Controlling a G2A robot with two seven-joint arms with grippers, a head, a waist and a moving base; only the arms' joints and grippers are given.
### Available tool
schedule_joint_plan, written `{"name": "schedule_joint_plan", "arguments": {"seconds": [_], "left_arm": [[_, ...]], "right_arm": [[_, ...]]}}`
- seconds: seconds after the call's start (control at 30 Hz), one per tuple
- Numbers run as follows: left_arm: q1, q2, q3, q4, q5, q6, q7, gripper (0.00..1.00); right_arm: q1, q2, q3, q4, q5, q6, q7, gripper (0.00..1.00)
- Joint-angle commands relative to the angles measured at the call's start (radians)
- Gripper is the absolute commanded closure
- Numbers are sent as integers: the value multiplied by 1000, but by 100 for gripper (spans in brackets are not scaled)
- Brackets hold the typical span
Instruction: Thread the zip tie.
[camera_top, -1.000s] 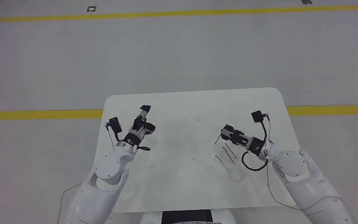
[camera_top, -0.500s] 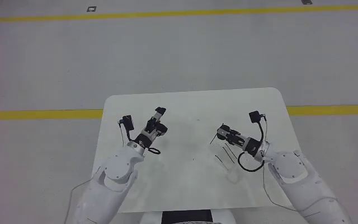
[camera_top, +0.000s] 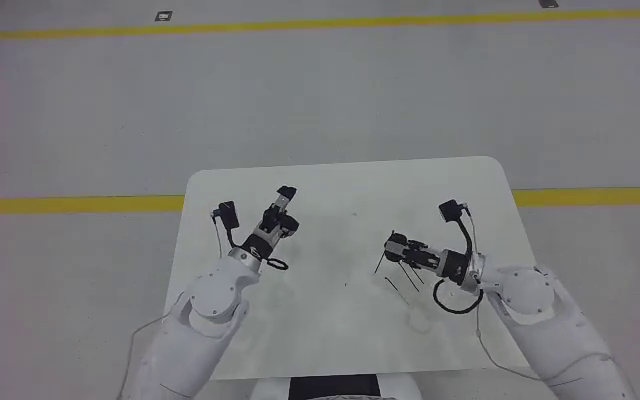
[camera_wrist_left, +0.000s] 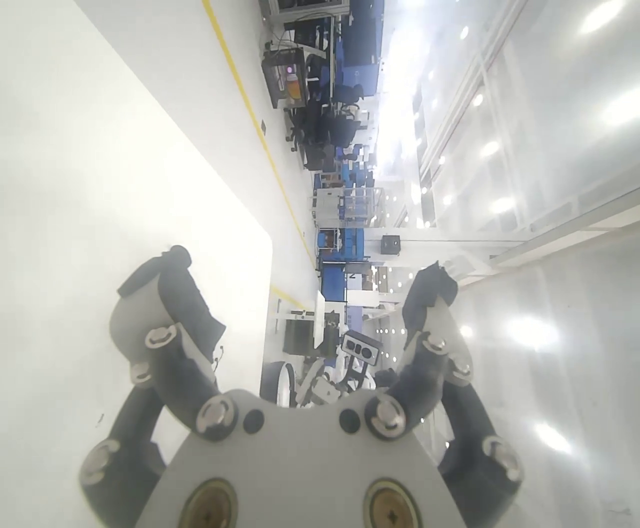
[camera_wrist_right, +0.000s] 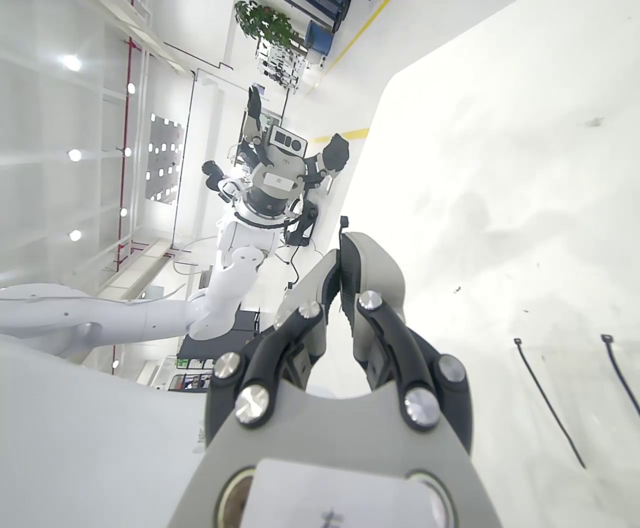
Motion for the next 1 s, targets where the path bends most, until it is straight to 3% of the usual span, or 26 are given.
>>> {"name": "schedule_joint_plan", "arguments": {"seconds": [0.0,0.13,0.27,0.57,0.87,0.97], "left_arm": [[0,0,0,0,0,0,0,0],[0,0,1,1,-1,0,0,0],[-23,-6,43,16,-12,17,-30,0],[-159,-40,203,106,-18,50,-76,0],[-159,-40,202,106,-18,45,-73,0],[-146,-39,206,106,-29,-16,-108,0]], "right_arm": [[0,0,0,0,0,0,0,100],[-4,-4,-7,-1,-22,0,-57,100],[-17,-9,-9,-5,-40,0,-133,100],[-48,-17,15,5,-43,0,-226,100],[-48,-17,15,5,-43,0,-226,100],[-48,-24,0,22,7,0,-259,100]]}}
